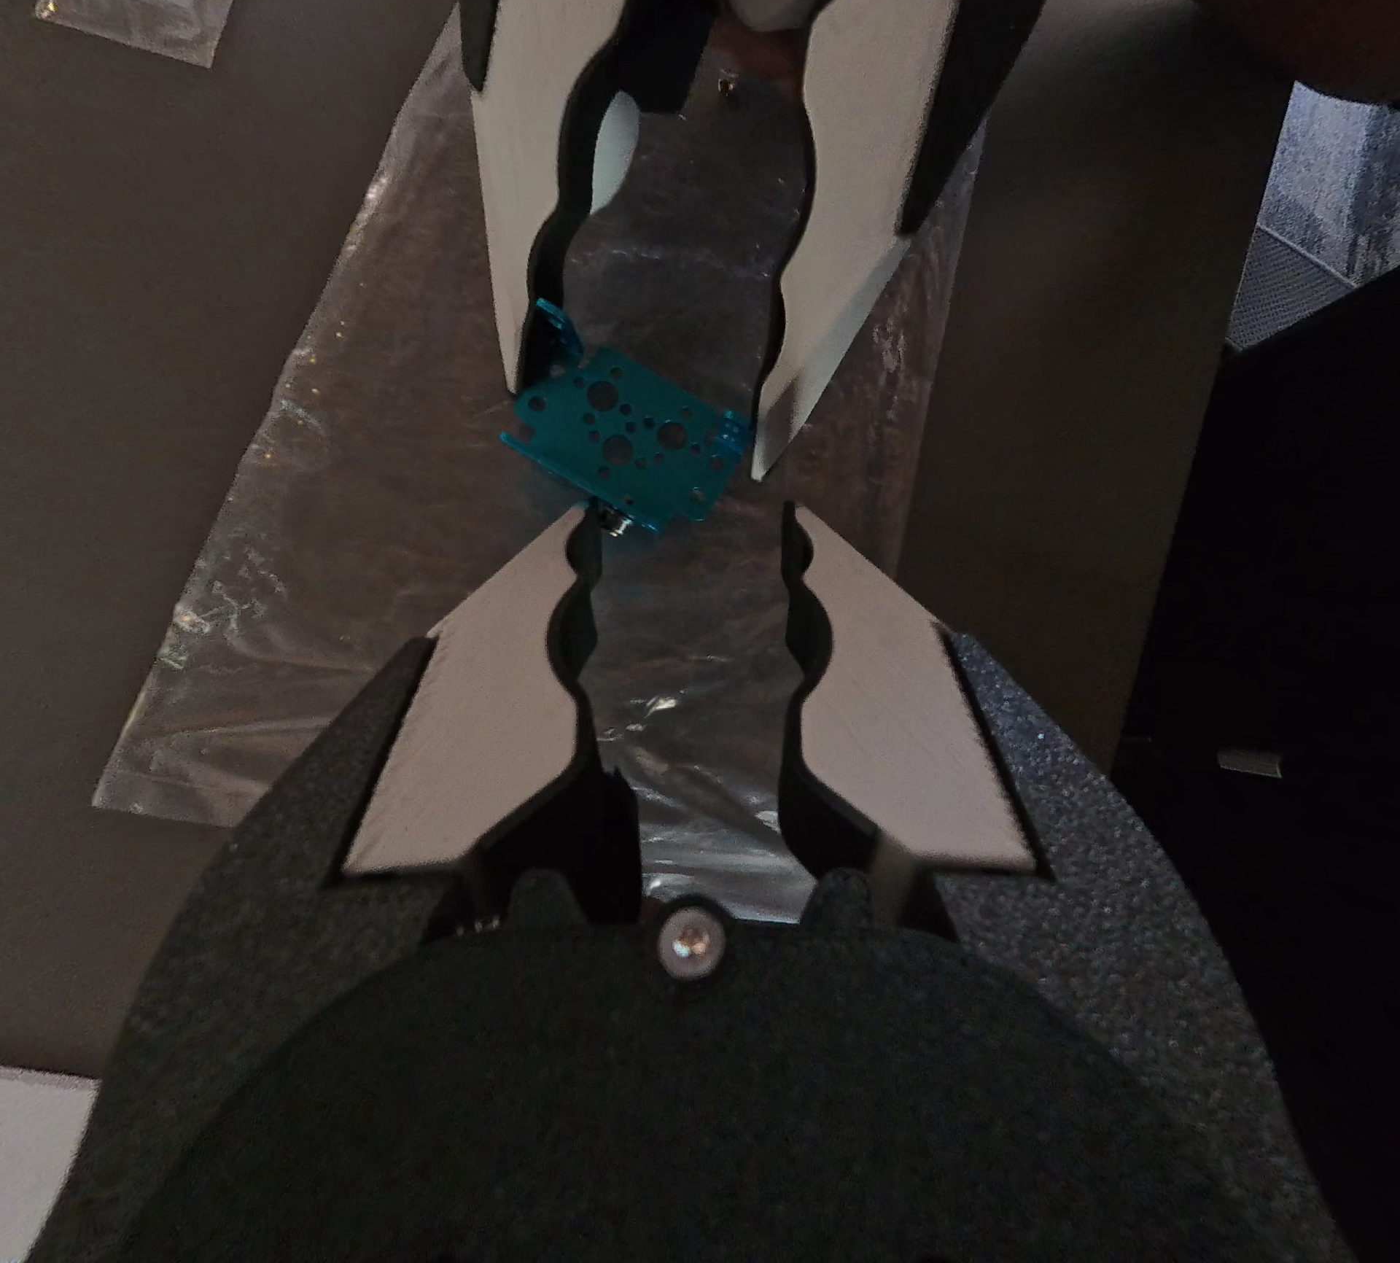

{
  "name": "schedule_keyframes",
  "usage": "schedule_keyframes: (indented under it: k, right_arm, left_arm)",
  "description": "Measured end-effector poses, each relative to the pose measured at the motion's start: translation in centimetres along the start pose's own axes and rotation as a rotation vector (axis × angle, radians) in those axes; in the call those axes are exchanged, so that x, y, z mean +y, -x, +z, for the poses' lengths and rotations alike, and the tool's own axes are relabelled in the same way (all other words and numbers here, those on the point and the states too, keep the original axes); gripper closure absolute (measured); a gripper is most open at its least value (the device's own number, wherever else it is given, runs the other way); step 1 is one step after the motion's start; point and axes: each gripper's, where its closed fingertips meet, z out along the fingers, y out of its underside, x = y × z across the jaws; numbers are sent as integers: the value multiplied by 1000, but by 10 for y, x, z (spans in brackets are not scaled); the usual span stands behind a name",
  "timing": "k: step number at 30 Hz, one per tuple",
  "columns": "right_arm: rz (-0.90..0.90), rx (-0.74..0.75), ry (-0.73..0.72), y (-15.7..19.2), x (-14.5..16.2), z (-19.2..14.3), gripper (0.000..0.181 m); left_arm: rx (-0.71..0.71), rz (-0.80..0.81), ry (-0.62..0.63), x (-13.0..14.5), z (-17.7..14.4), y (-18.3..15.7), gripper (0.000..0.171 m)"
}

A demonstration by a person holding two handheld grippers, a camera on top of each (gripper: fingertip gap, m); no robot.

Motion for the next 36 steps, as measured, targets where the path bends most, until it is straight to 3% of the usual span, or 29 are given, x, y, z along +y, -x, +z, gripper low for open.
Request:
schedule_keyframes:
  k: [7,19,27,30,36]
  right_arm:
    - [-145,118,41,-1,6,3,117]
    - [-70,187,24,5,4,-20,105]
    - [-13,235,51,6,13,-14,110]
    - [-21,248,56,4,14,-13,121]
    - [-40,234,49,4,16,-13,121]
  left_arm:
    - [-18,47,2,-2,0,-1,124]
    - [-21,27,-10,0,-4,-3,124]
    - [26,34,-25,1,-3,-11,124]
    - [42,50,-23,1,-3,-15,124]
    - [65,183,-9,4,-4,-17,124]
